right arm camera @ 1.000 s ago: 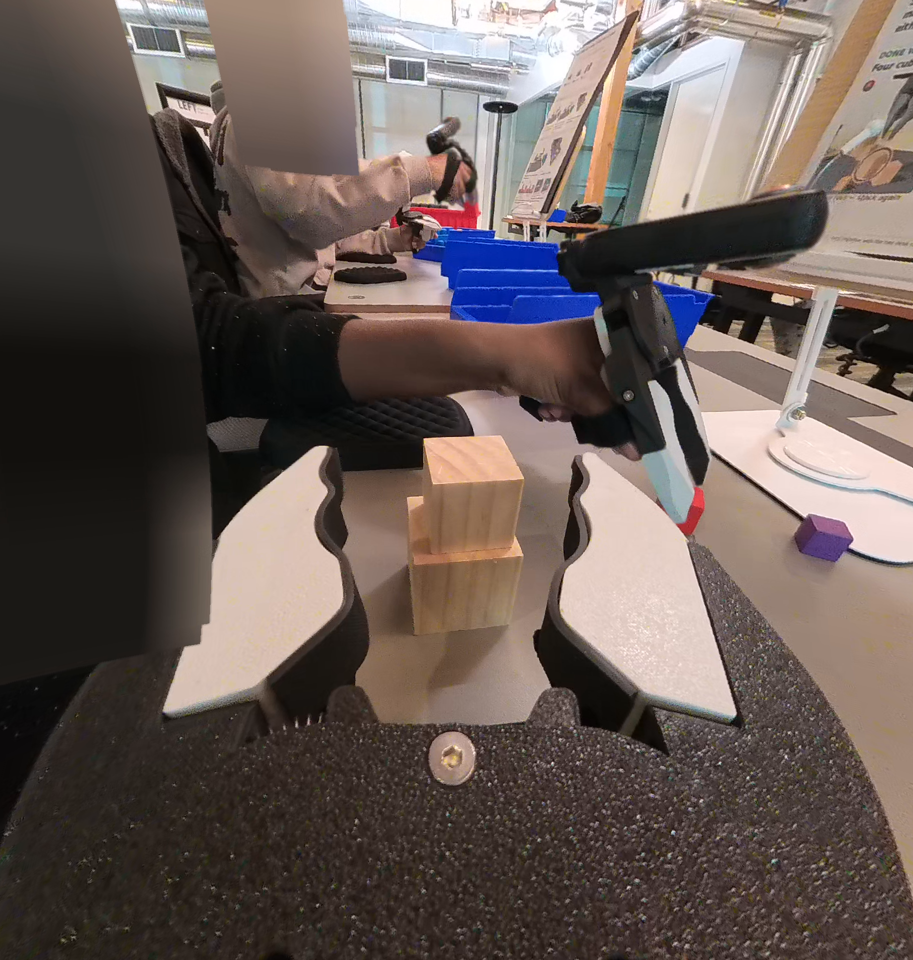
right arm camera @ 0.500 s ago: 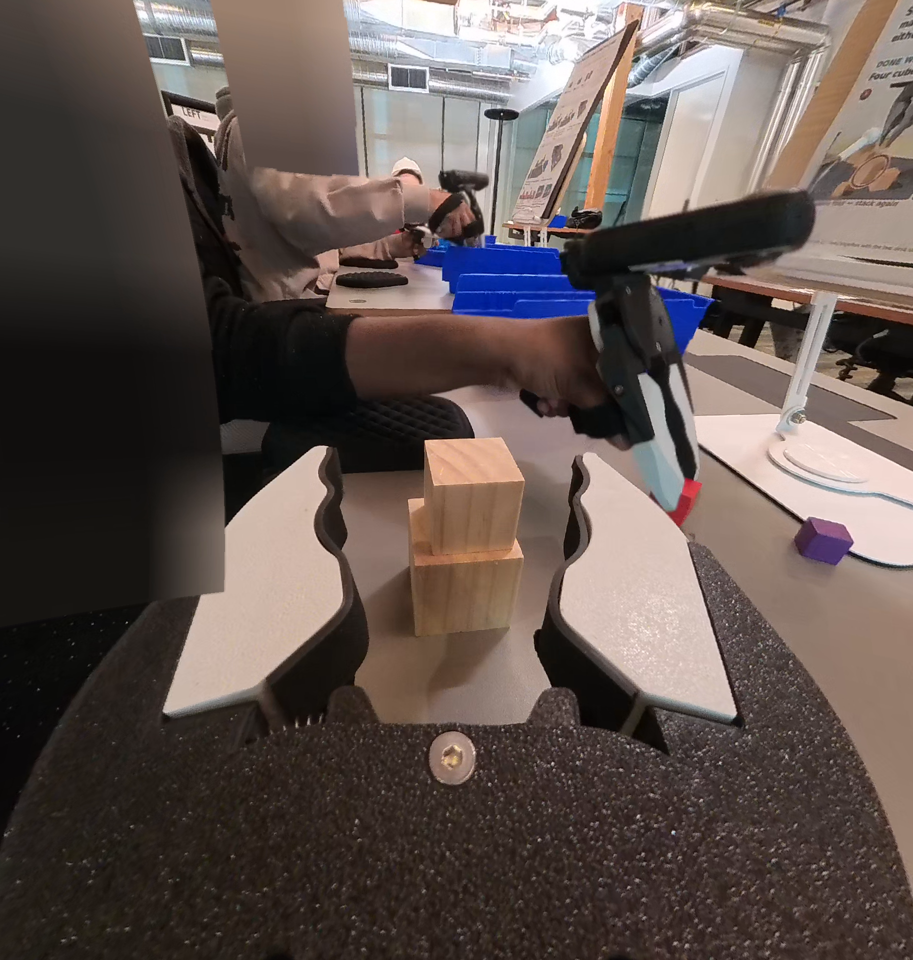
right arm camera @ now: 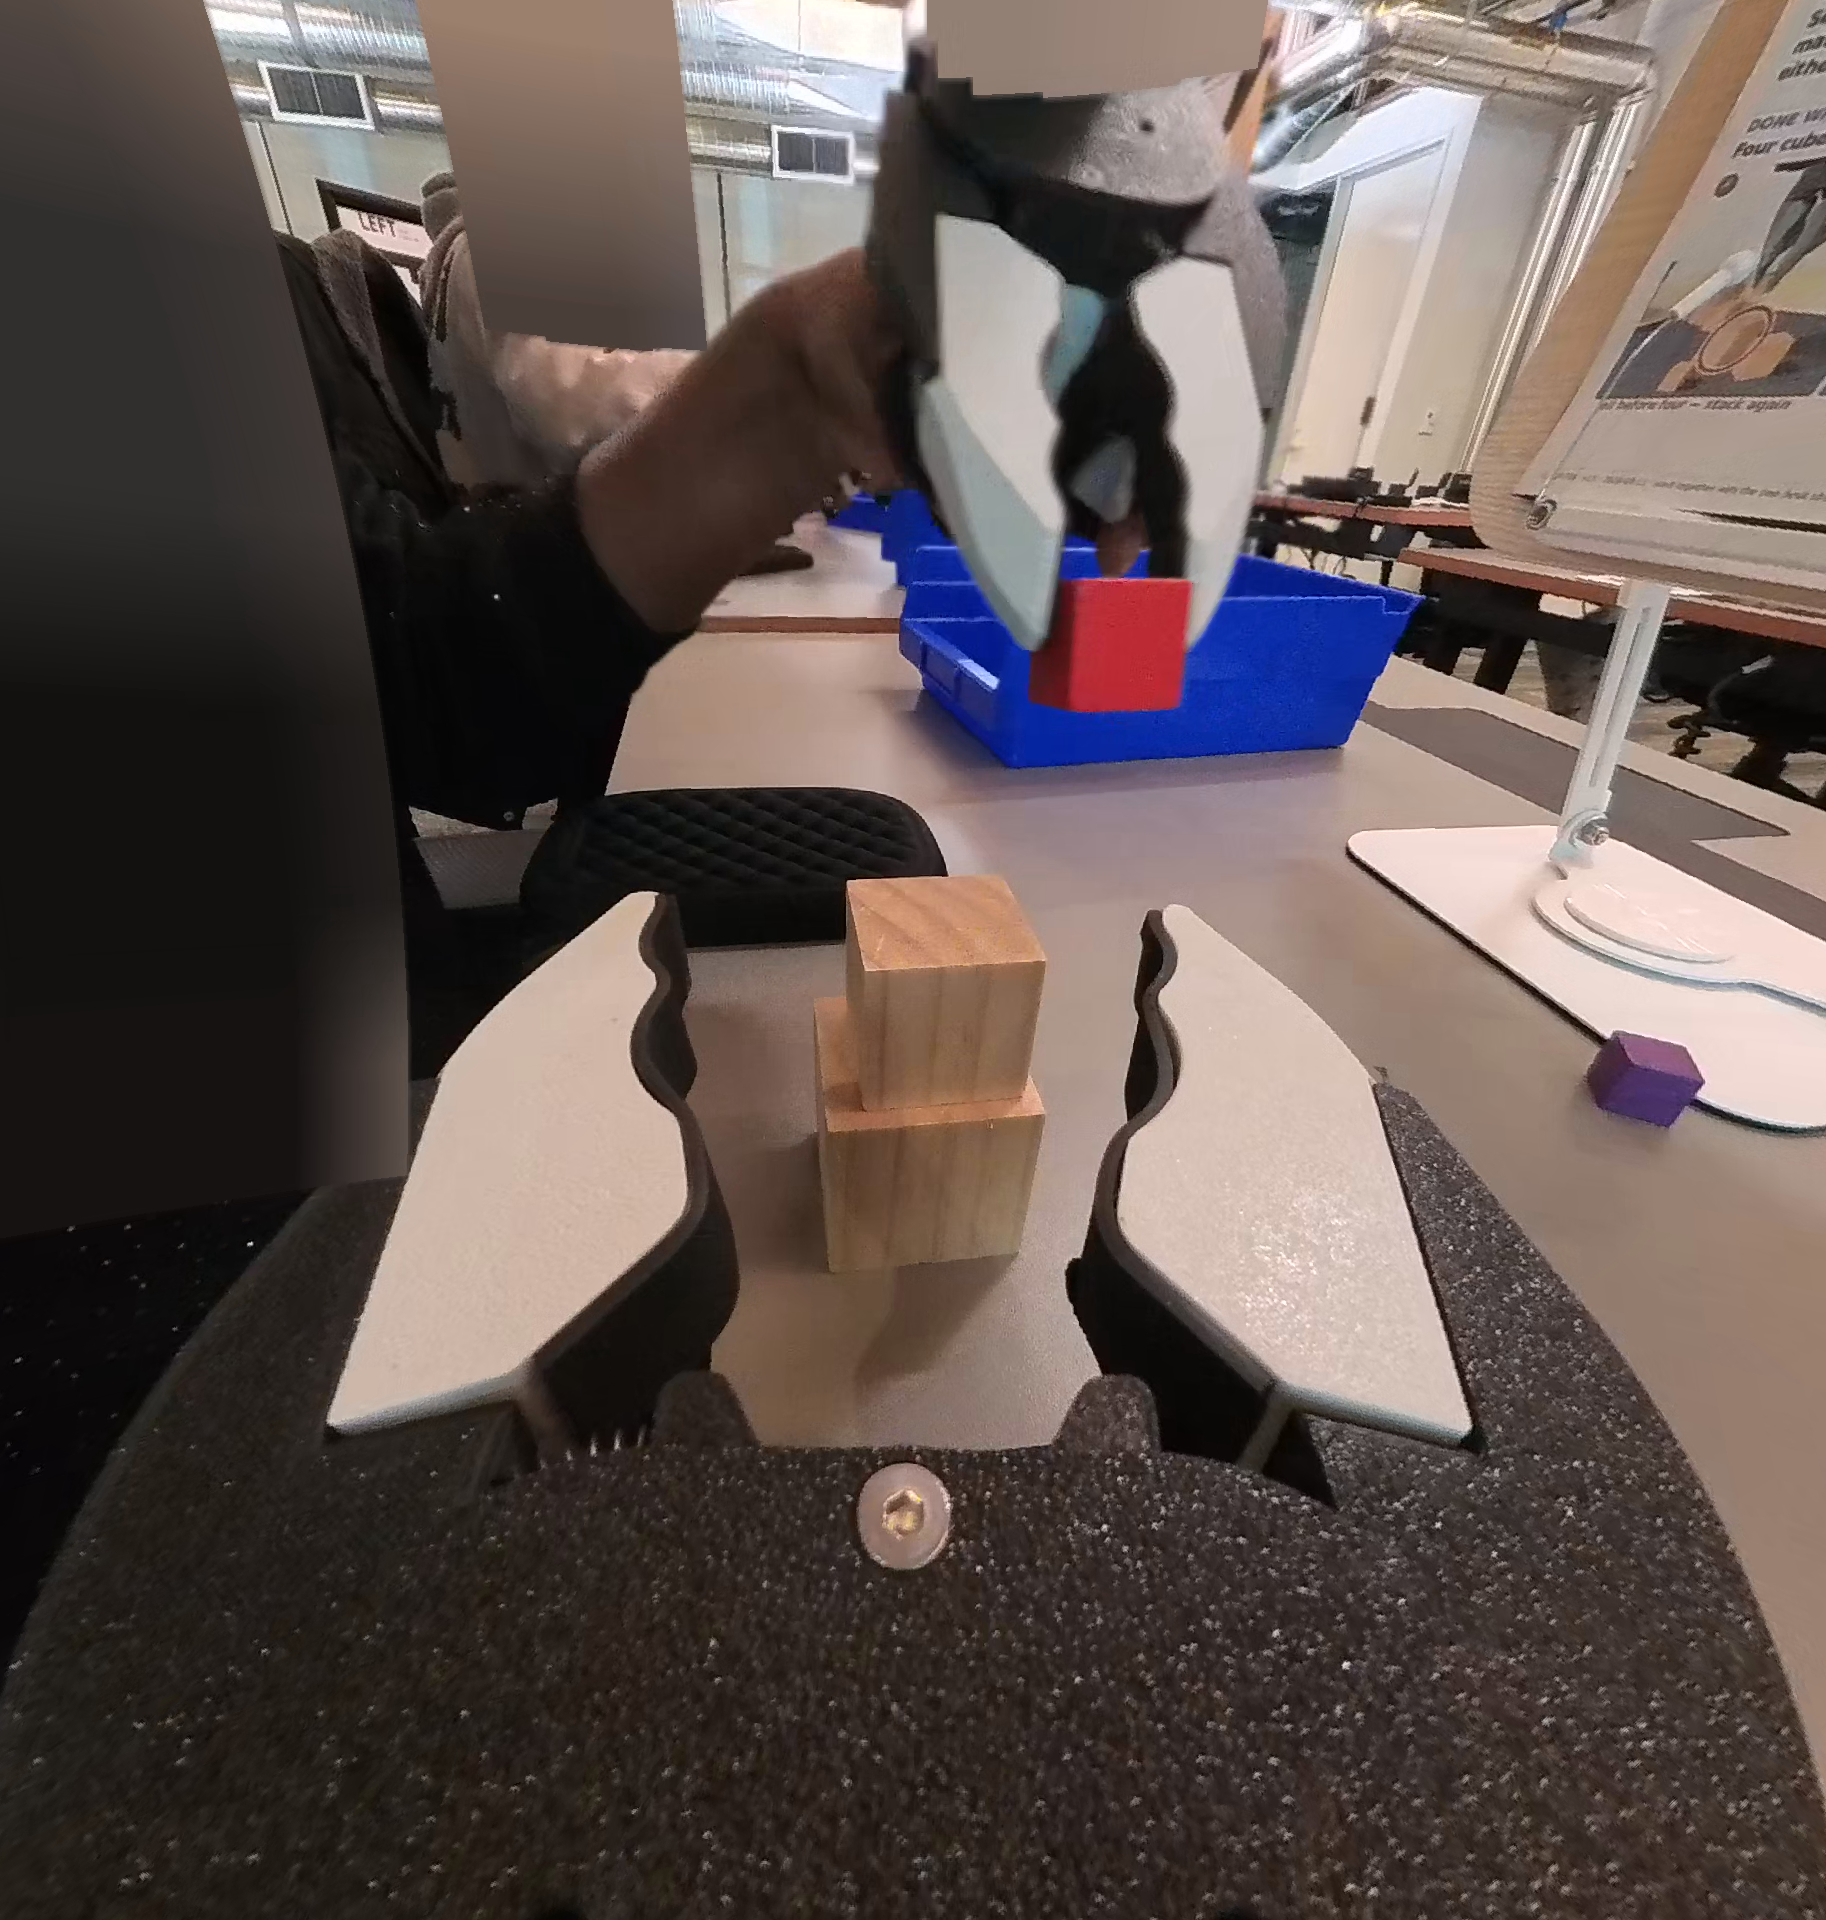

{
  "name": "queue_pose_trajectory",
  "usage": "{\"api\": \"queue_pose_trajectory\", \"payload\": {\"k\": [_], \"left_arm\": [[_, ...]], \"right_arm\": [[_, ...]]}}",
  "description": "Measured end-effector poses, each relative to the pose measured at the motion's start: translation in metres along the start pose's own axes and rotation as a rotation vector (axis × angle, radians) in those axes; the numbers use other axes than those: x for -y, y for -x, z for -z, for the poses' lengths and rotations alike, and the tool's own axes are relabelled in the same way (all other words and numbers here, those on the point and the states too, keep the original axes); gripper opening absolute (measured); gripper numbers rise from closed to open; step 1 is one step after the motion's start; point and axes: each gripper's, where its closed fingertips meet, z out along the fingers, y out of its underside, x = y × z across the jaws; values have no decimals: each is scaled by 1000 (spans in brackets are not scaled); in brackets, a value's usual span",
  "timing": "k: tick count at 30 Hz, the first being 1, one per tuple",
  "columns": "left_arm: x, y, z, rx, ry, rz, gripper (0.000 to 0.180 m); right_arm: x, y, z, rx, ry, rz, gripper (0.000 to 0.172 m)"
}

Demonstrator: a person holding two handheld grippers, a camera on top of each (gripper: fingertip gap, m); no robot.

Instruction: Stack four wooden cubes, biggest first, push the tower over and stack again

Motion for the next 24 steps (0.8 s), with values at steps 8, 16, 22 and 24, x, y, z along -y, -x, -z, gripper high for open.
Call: {"api": "queue_pose_trajectory", "payload": {"k": [8,16,22,24], "left_arm": [[-4,-37,-30,-33,135,-65,27],[-10,-33,-44,1,200,-52,27],[-11,-33,-44,-4,193,-66,27],[-12,-33,-44,-3,190,-68,27]], "right_arm": [[0,0,0,0,-2,3,82],[0,0,0,0,-4,2,82],[1,0,0,0,-4,0,82],[1,0,0,-1,-5,0,81]]}}
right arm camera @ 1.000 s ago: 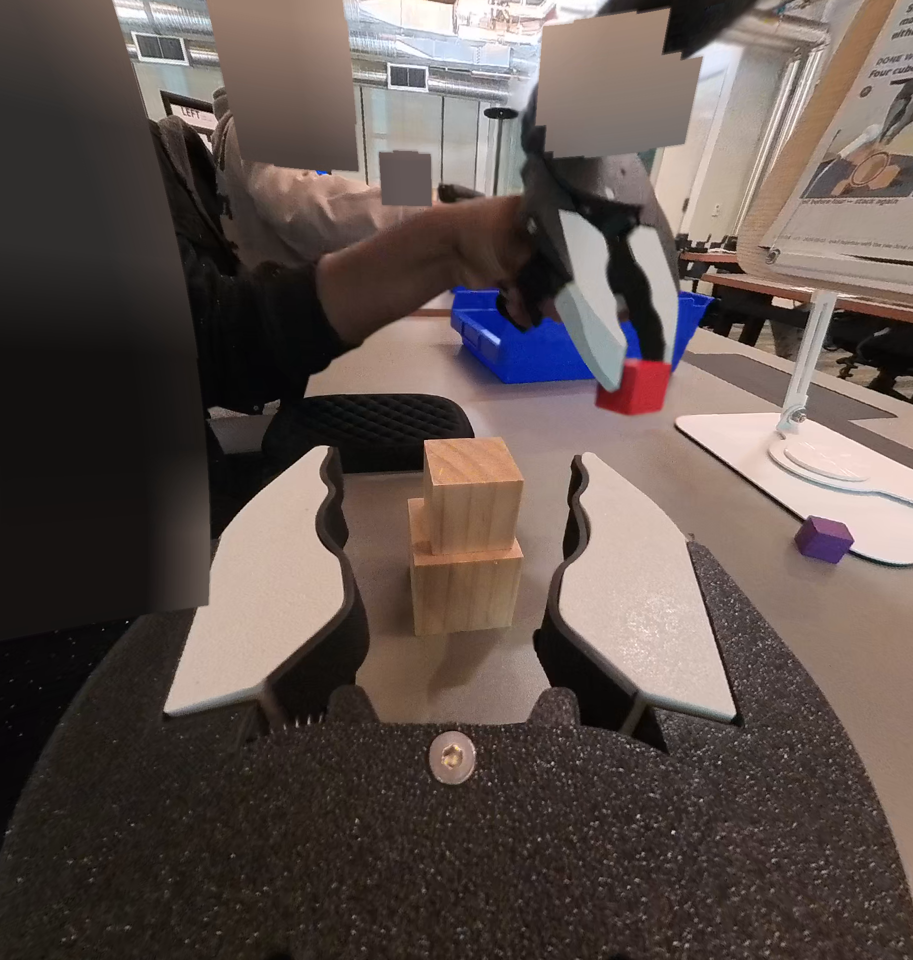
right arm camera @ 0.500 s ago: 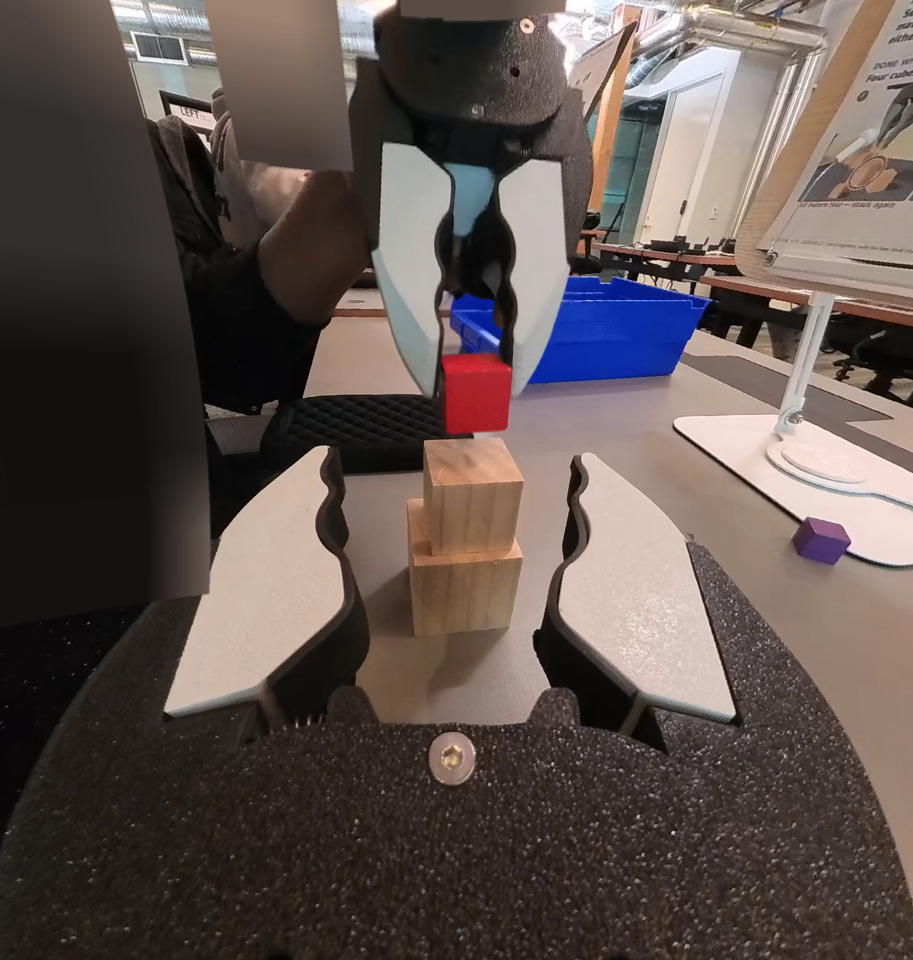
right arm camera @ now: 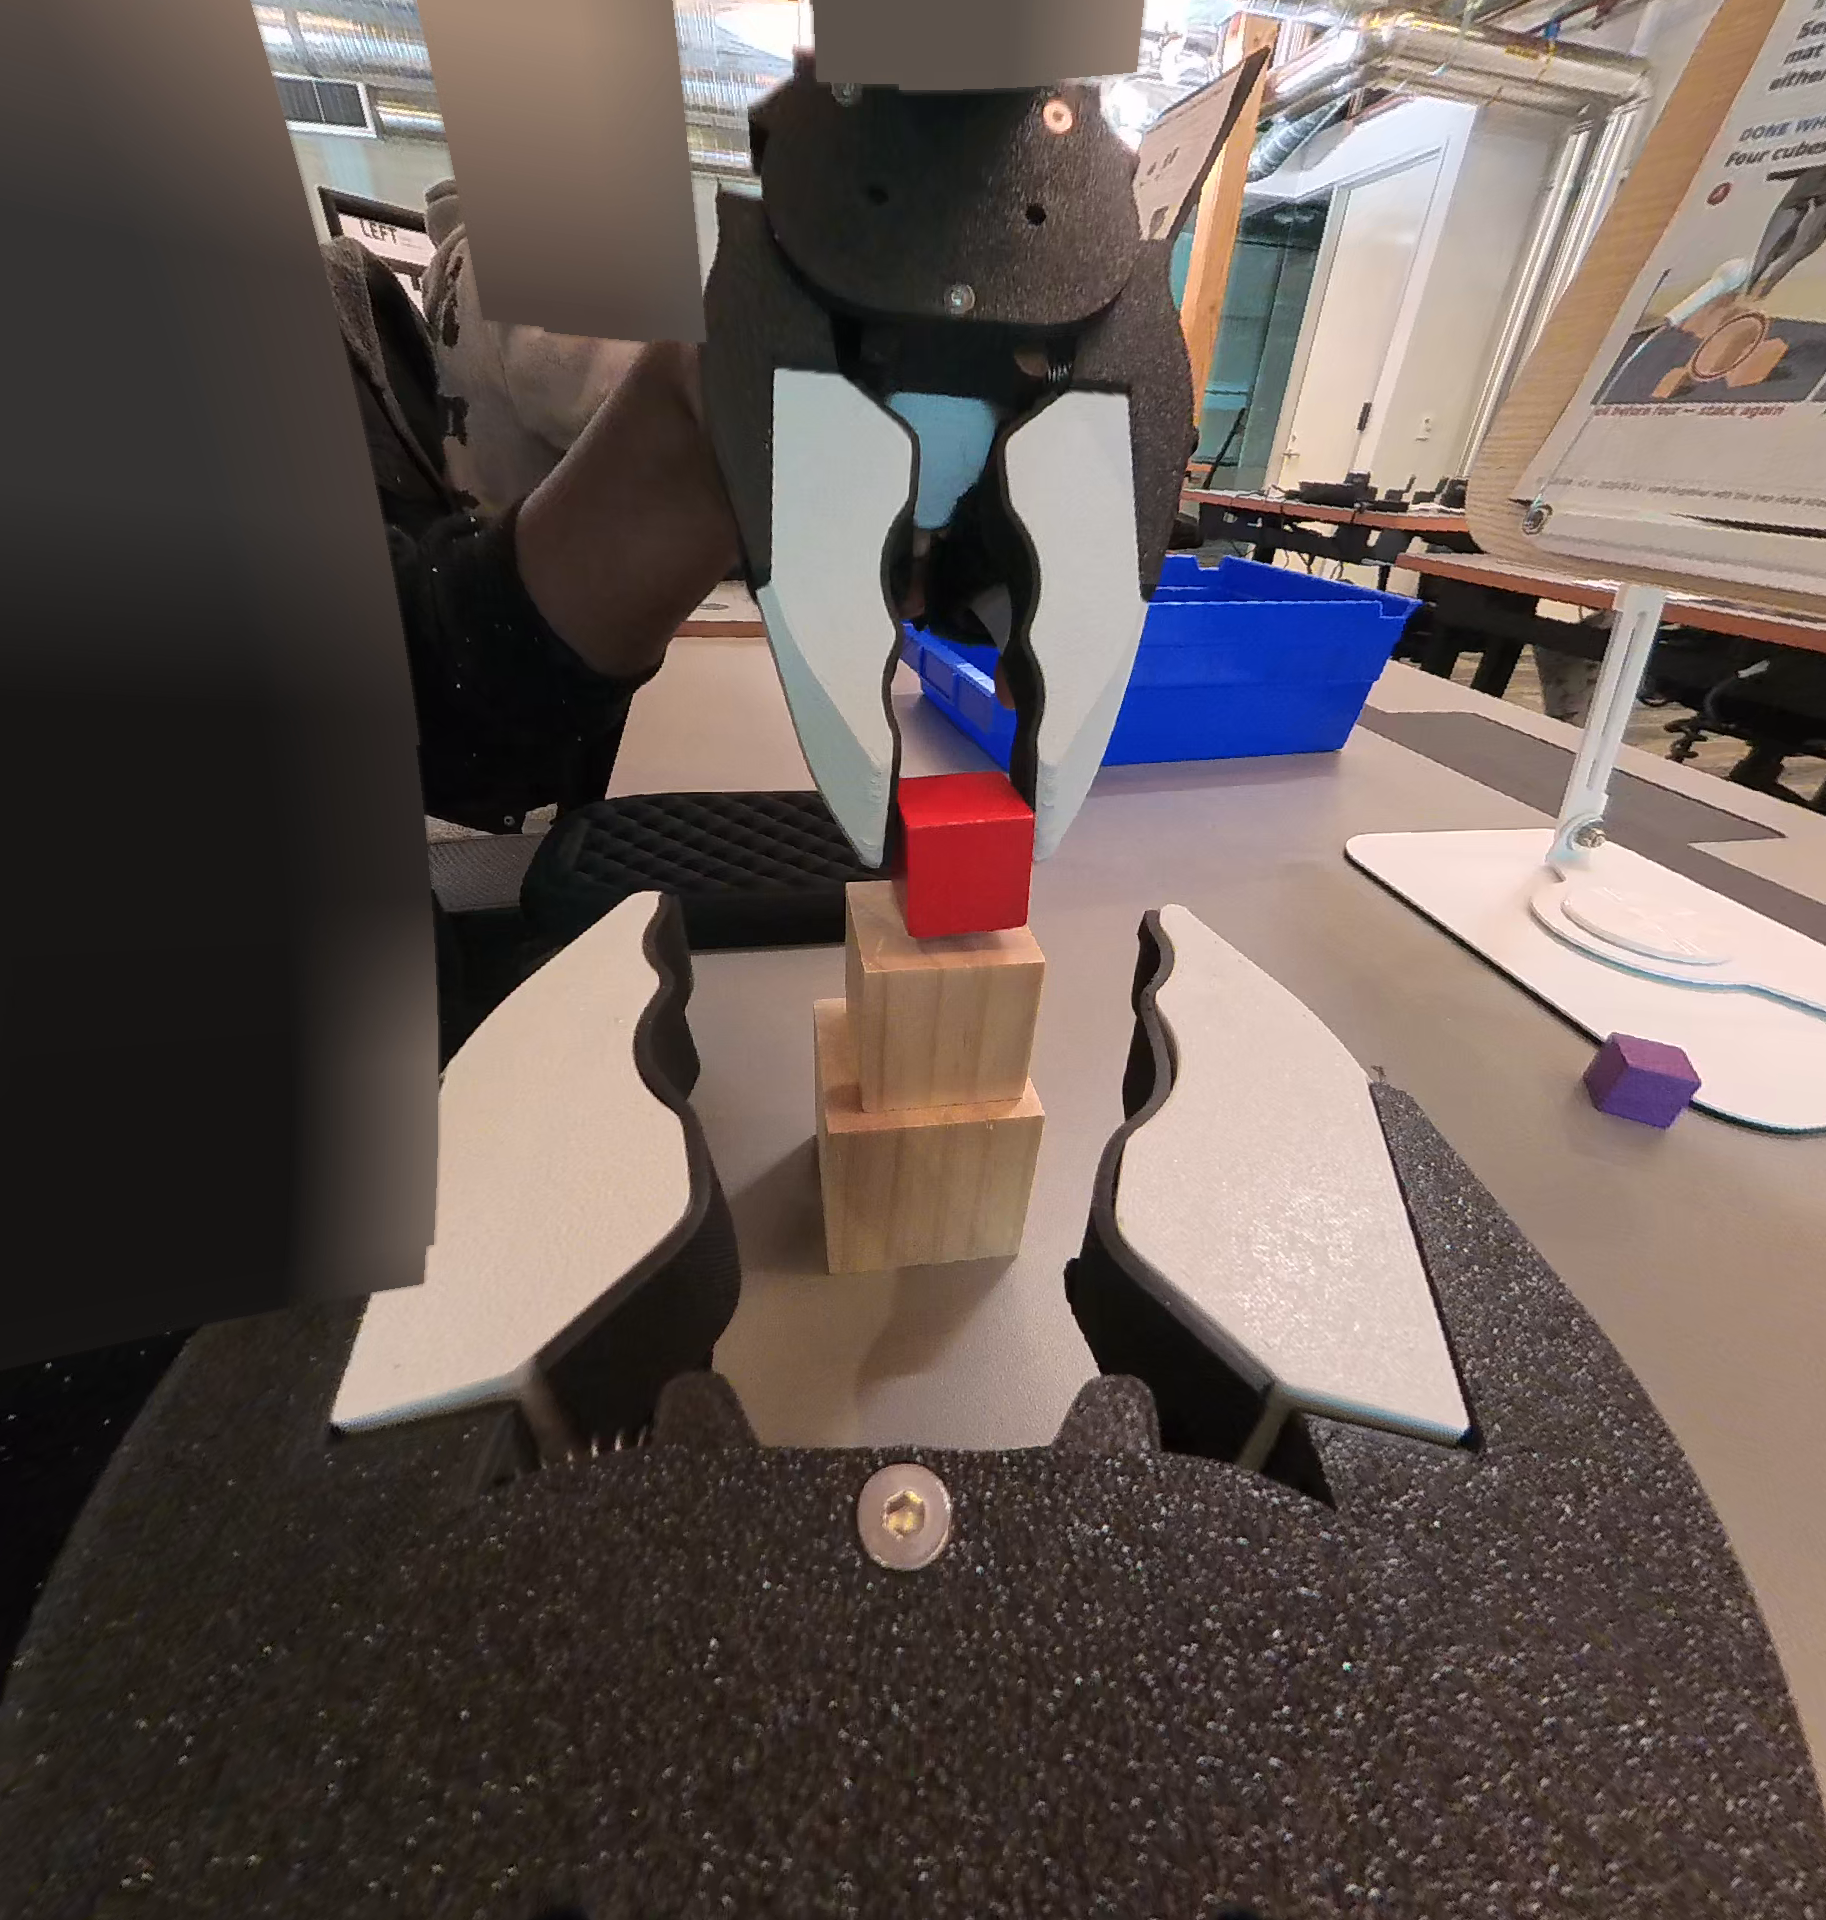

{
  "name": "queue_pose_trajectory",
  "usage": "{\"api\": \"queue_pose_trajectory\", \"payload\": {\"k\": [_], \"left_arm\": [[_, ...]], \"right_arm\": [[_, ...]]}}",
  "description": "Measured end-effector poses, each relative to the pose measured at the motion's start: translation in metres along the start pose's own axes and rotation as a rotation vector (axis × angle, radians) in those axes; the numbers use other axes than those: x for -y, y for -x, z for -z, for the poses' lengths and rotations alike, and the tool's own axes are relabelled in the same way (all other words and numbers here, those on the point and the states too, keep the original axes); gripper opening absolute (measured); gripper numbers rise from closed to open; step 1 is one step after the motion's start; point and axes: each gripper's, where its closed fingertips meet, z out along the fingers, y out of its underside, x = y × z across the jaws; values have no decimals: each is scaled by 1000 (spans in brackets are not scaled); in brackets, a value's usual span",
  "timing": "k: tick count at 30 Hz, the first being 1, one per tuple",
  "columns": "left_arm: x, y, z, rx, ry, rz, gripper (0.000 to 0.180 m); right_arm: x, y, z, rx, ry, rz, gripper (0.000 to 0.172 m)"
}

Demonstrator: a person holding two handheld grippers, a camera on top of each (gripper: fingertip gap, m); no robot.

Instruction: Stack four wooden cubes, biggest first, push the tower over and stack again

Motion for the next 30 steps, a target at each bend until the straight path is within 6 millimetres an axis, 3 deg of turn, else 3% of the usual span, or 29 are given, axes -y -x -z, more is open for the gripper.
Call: {"api": "queue_pose_trajectory", "payload": {"k": [12,20,23,25,27,30], "left_arm": [[-4,-2,-2,-26,-3,11,27],[4,10,6,35,-68,13,64],[19,45,25,187,-224,64,72],[21,89,40,360,-353,167,73],[5,137,47,521,-388,281,71],[-31,192,35,635,-350,418,62]], "right_arm": [[0,0,0,1,0,-1,81],[0,0,0,0,2,2,80],[0,0,0,-1,1,1,80],[0,0,0,-1,2,1,80],[-1,0,0,-1,4,2,80],[-1,0,0,-2,3,2,80]]}}
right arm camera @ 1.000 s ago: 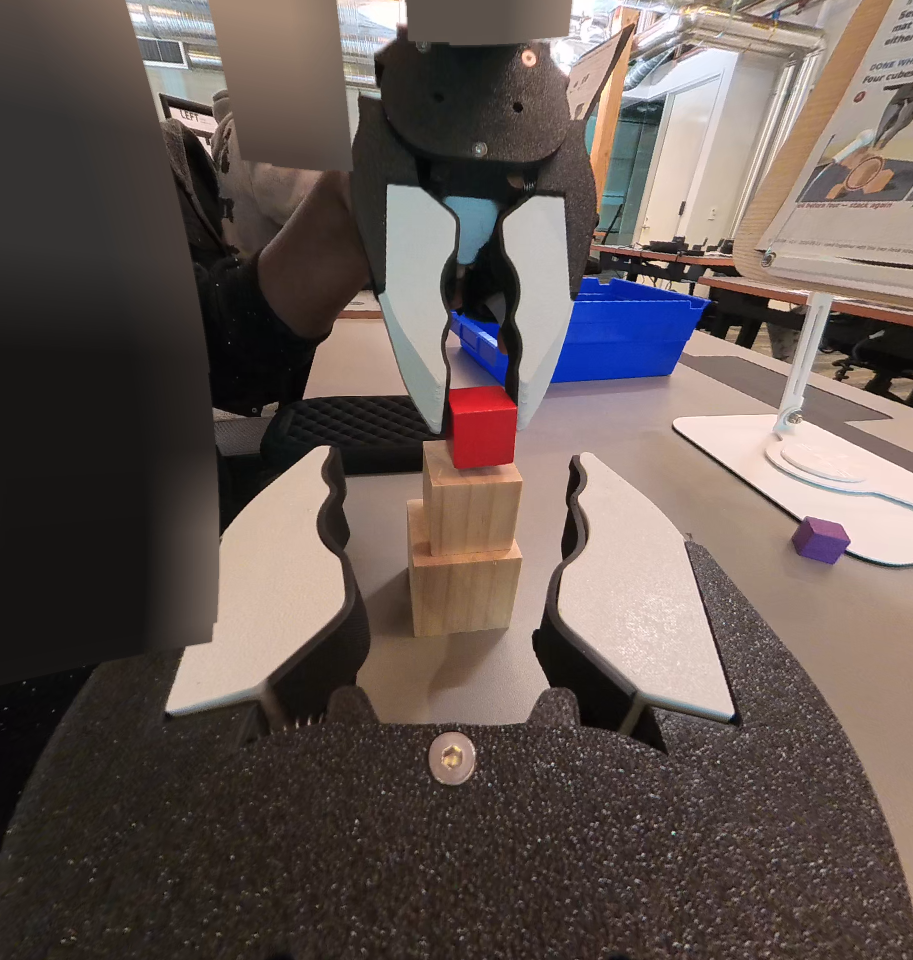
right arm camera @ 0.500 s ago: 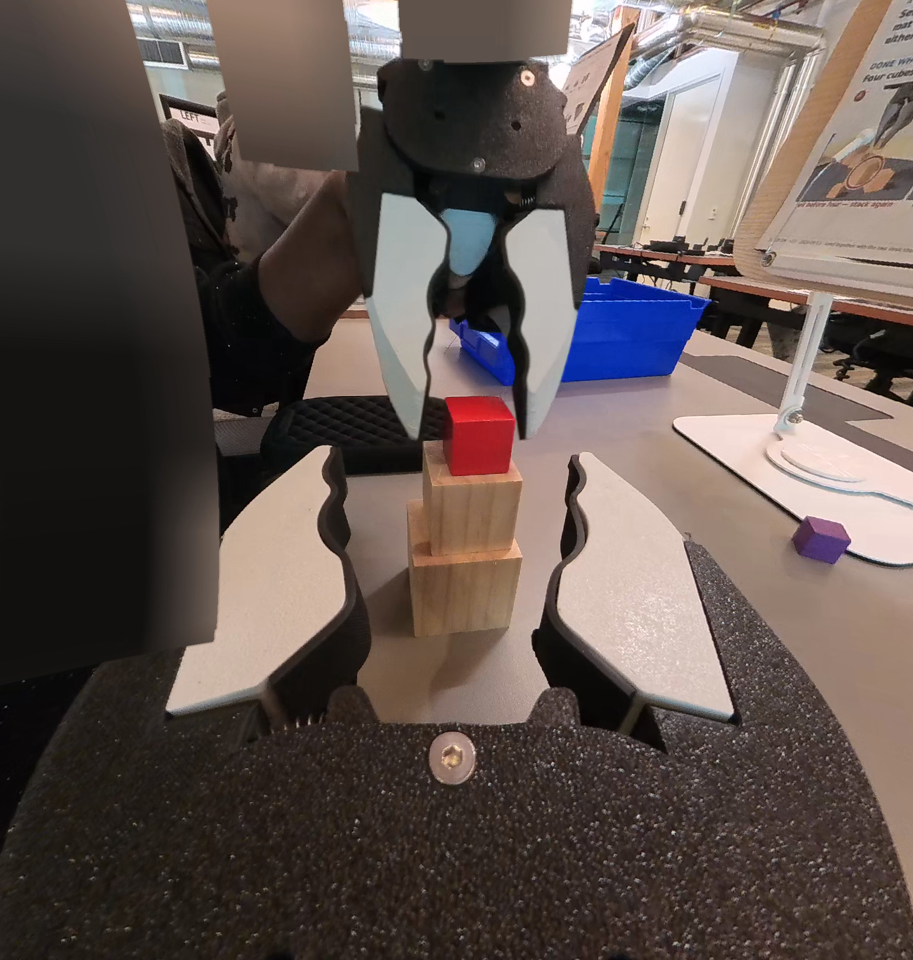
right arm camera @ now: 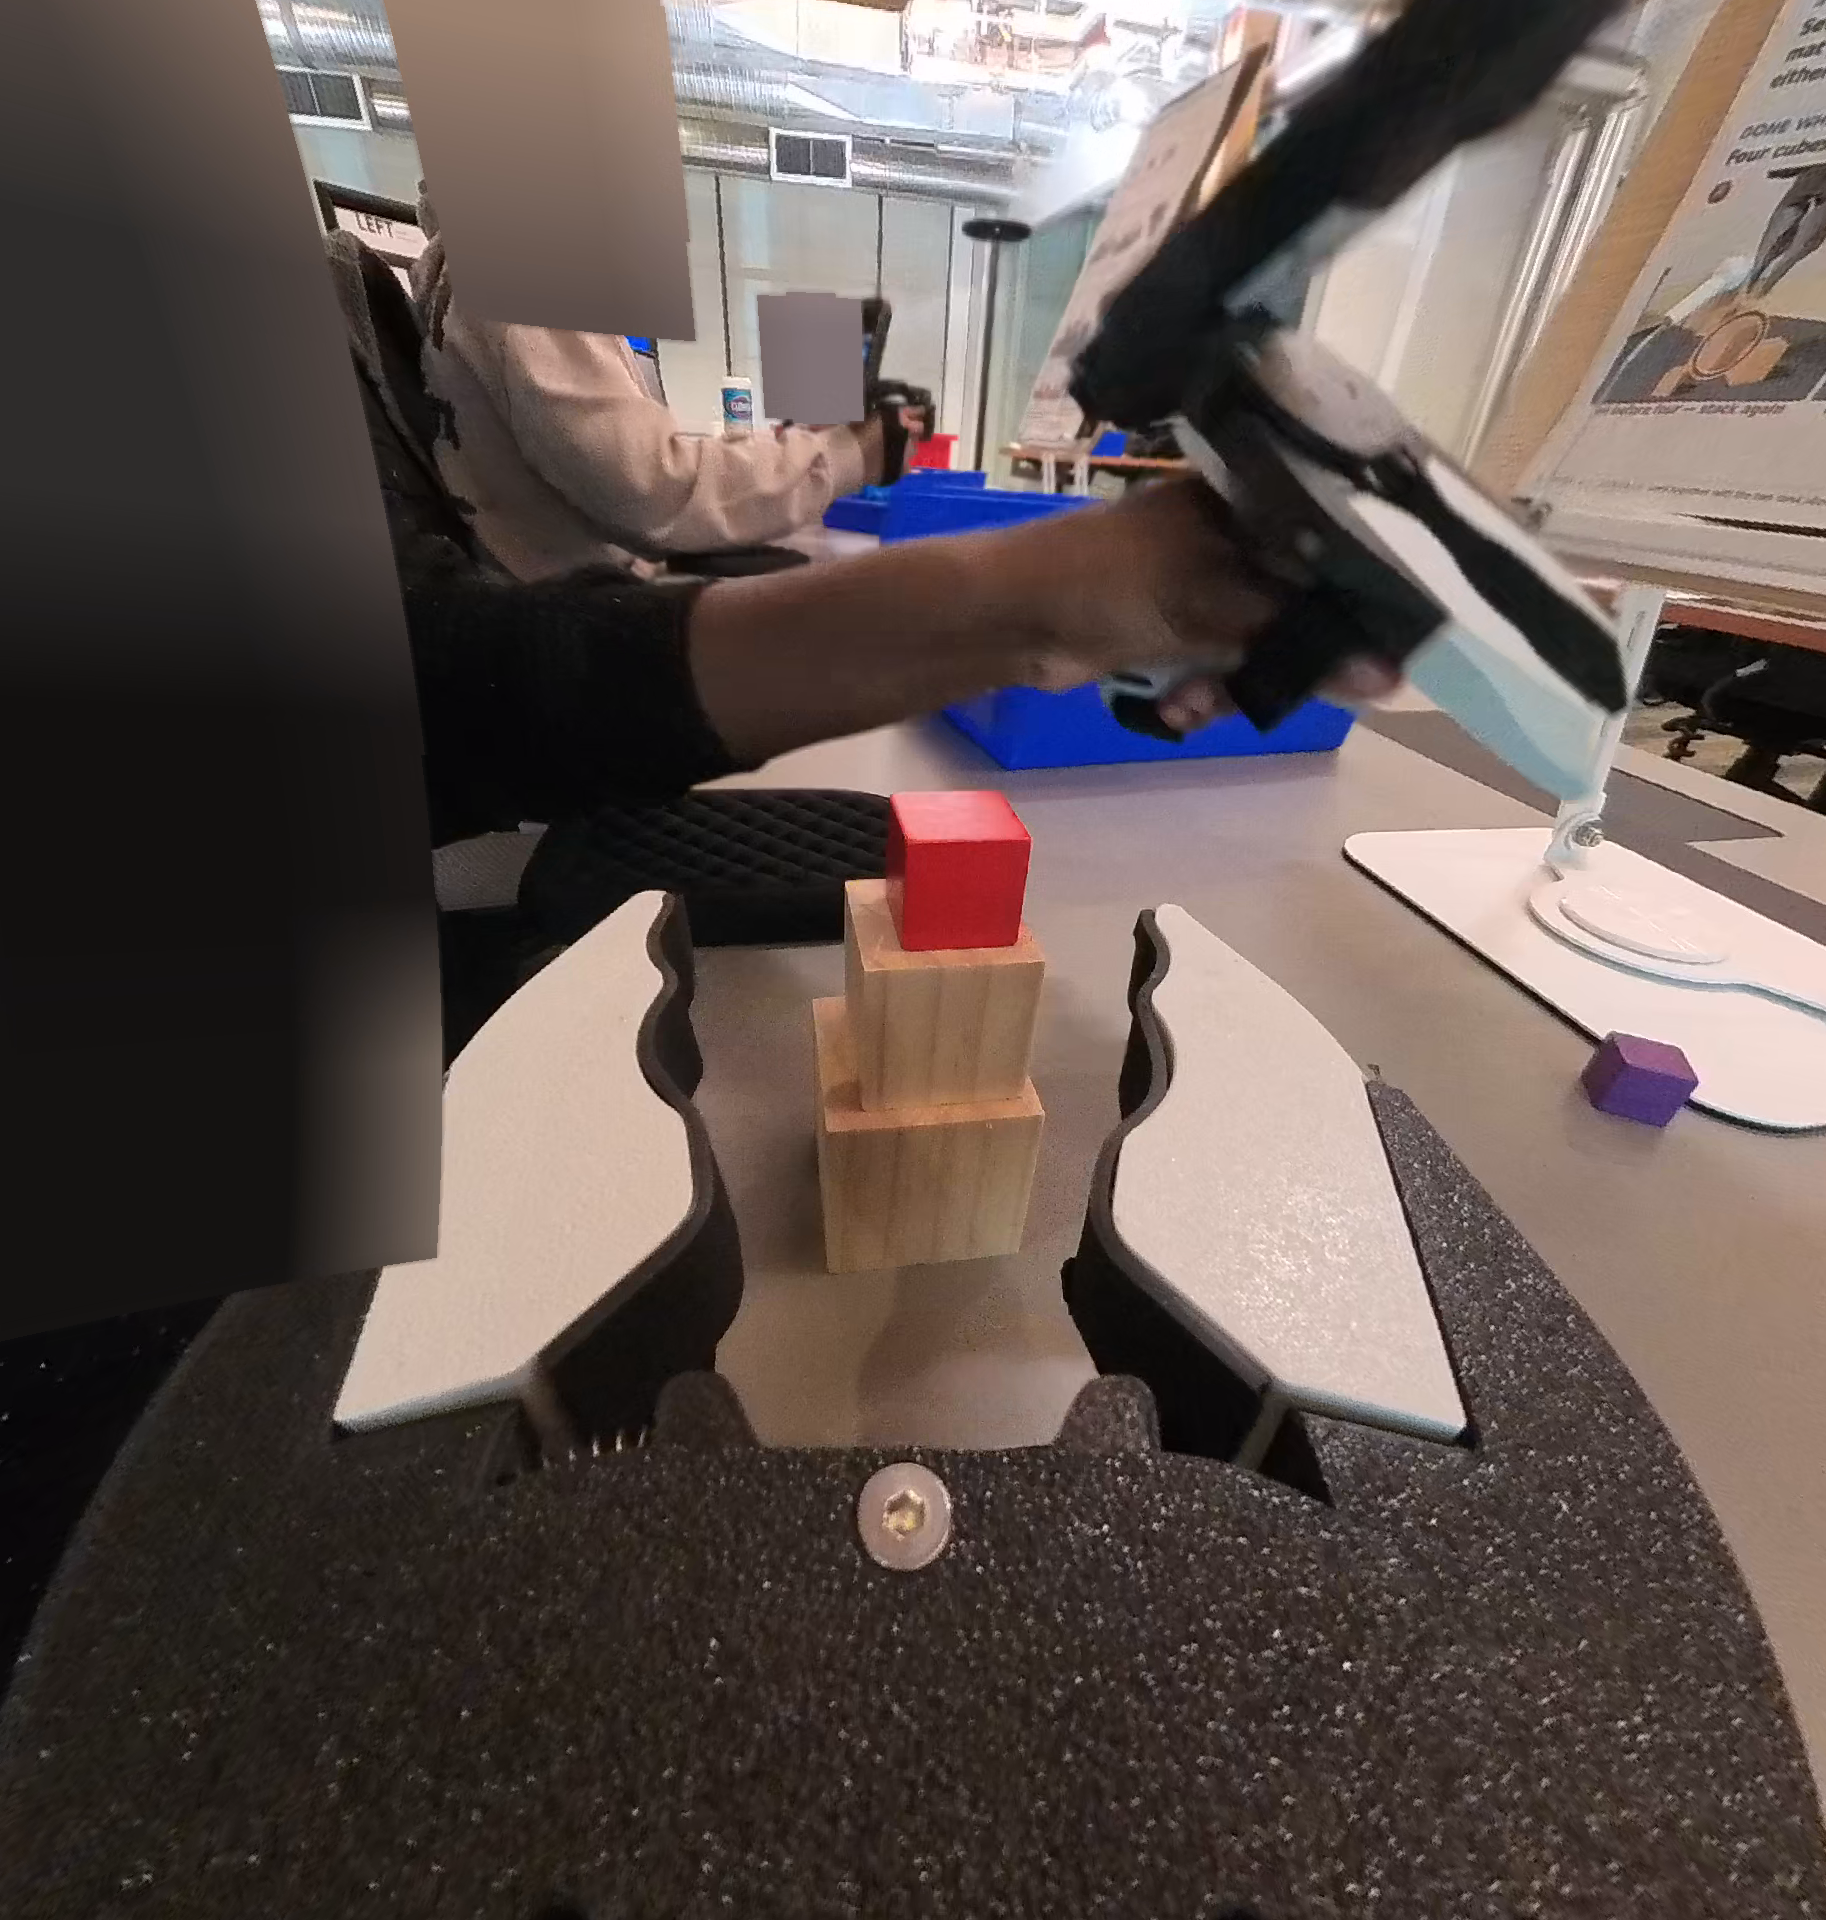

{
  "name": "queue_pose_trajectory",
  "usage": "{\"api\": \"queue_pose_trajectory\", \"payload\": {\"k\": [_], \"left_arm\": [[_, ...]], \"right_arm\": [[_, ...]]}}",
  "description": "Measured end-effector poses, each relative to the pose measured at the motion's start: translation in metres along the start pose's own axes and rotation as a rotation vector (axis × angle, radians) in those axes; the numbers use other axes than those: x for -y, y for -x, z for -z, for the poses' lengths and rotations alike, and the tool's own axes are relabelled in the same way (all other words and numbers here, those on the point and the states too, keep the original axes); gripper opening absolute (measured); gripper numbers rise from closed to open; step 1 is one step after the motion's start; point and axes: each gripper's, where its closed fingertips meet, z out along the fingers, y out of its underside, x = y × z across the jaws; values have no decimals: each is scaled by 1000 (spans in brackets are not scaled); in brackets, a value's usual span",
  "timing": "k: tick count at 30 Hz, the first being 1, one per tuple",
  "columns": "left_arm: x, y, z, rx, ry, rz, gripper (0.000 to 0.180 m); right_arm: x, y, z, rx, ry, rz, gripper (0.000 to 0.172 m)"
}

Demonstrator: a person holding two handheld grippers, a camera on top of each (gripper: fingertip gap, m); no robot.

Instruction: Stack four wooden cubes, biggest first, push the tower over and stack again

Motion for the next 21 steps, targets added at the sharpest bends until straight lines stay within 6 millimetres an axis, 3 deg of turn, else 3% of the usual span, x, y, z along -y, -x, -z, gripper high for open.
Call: {"api": "queue_pose_trajectory", "payload": {"k": [4,8,14,21], "left_arm": [[-33,26,-46,-10,70,164,57],[-49,26,-73,-34,104,202,53],[-61,23,-92,-37,172,155,47],[-66,18,-101,-84,180,151,46]], "right_arm": [[1,0,1,-1,-6,-3,79],[0,0,0,1,-2,-4,79],[0,0,1,1,-4,-3,79],[0,0,1,-1,-5,-3,78]]}}
